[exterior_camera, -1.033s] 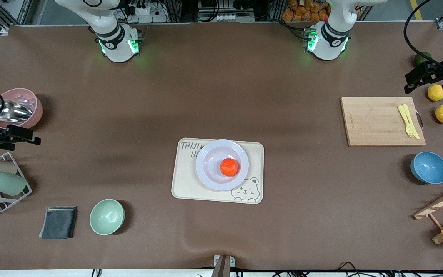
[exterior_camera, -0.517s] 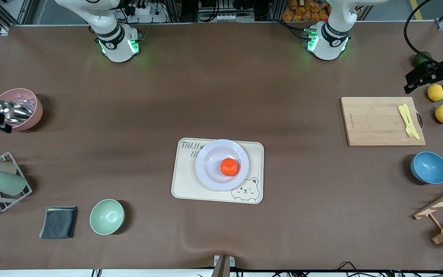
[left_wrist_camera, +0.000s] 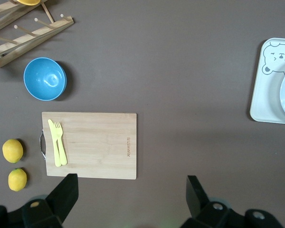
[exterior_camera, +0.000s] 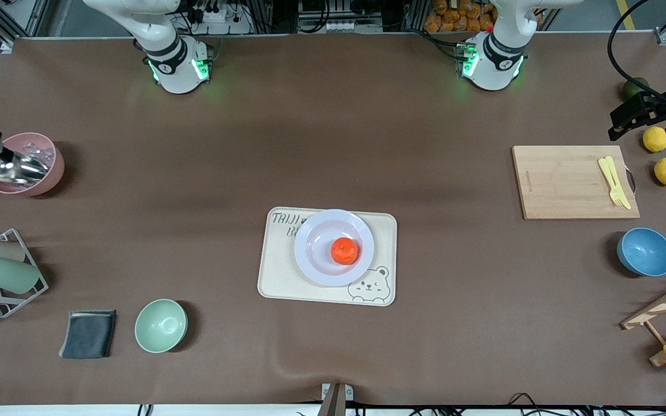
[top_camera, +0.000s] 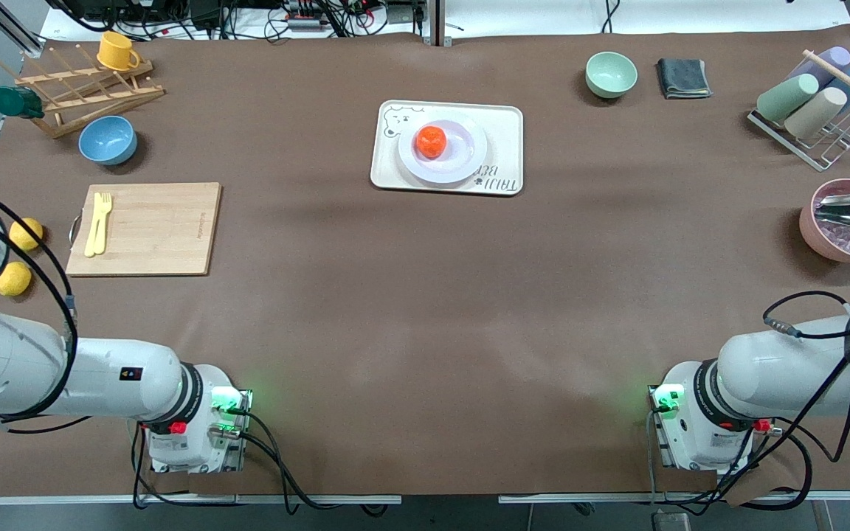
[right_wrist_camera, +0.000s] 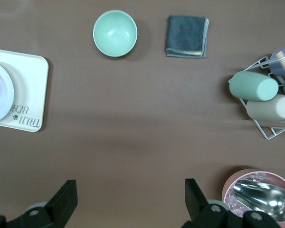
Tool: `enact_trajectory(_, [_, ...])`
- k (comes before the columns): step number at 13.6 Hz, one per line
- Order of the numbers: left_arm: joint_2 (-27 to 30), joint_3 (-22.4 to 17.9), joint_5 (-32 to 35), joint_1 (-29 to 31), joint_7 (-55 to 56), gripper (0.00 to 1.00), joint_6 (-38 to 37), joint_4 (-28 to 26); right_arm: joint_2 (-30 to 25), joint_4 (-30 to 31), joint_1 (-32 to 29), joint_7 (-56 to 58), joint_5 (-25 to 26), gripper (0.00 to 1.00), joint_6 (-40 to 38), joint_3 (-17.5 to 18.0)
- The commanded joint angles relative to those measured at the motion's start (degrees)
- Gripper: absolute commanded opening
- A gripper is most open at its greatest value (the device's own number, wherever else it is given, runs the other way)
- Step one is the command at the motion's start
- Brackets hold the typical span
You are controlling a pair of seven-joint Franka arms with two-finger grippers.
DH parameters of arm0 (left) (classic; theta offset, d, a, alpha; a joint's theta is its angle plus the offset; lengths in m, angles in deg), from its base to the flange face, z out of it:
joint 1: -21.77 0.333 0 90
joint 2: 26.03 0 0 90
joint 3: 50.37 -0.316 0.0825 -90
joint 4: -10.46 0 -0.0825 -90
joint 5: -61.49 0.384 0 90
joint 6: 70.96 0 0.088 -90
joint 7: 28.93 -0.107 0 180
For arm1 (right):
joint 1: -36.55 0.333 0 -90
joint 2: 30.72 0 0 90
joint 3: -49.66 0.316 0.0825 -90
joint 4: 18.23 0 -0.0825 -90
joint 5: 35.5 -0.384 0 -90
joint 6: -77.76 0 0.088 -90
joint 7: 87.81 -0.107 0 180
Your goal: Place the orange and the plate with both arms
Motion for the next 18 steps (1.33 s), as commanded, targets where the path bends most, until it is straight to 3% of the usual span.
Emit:
enact_trajectory(1, [1.3,0.3,-1.0,0.6,0.0,1.00,0.4,-1.0,-2.4,4.1,-2.2,-5.5,4.9,1.00,3.0,5.5])
enact_trajectory(18, [0.7,0.6,-1.6,-0.6,-0.4,1.00,-1.2,0.3,-2.1,3.2,-1.8,-6.1,4.0,1.00,4.1,5.3])
